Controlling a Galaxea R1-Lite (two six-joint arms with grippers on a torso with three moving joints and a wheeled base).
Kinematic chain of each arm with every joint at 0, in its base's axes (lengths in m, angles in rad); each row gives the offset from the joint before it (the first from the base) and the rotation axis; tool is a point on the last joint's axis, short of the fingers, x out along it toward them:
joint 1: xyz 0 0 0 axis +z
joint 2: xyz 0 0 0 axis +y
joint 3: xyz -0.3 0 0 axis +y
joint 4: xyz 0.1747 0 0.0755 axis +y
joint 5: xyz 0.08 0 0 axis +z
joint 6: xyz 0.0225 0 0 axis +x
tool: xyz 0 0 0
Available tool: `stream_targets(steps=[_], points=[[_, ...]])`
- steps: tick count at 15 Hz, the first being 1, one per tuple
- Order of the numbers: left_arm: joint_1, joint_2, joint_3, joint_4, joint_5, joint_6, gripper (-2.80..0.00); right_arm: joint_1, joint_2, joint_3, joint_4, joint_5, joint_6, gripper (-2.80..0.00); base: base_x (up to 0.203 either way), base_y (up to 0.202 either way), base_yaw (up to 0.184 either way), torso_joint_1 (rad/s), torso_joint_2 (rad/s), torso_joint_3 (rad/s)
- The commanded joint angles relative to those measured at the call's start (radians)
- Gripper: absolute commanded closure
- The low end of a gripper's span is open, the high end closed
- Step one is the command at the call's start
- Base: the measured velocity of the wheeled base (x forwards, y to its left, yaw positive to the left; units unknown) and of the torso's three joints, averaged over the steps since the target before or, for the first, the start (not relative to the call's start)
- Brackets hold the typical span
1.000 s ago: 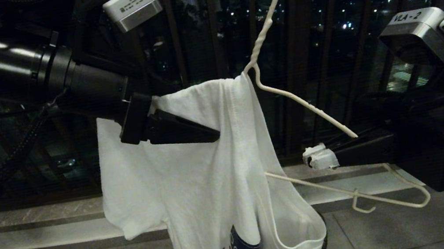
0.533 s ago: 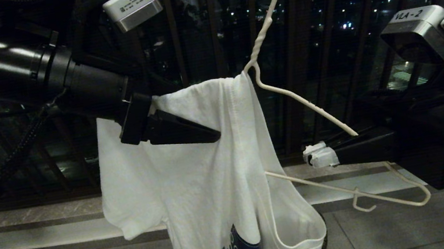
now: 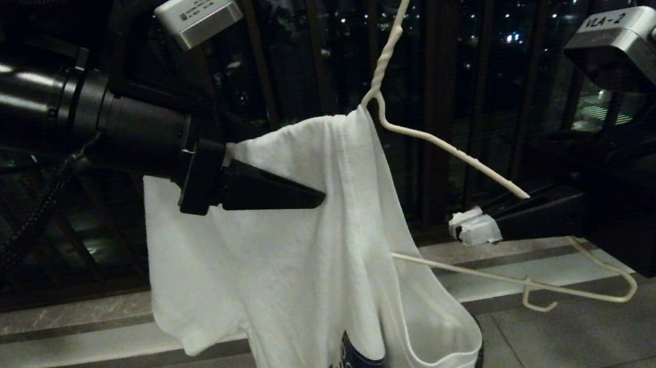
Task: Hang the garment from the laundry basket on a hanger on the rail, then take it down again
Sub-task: Hang the clothes on the clothes rack
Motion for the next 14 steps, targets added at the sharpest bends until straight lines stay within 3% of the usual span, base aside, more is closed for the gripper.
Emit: stream_targets(steps=[1,14], points=[[-0.001,-0.001,0.000,0.004,-0.002,0.003,0.00,0.001,-0.006,0.000,-0.002,0.006,-0.001,0.00,0.000,0.000,0.000,0.000,0.00,0.000],[-0.008,0.000,-0.001,-0.005,0.000,0.003,0.00,-0.013,-0.012,0.000,-0.004,0.005,-0.002,0.00,0.000,0.000,0.000,0.000,0.00,0.000]])
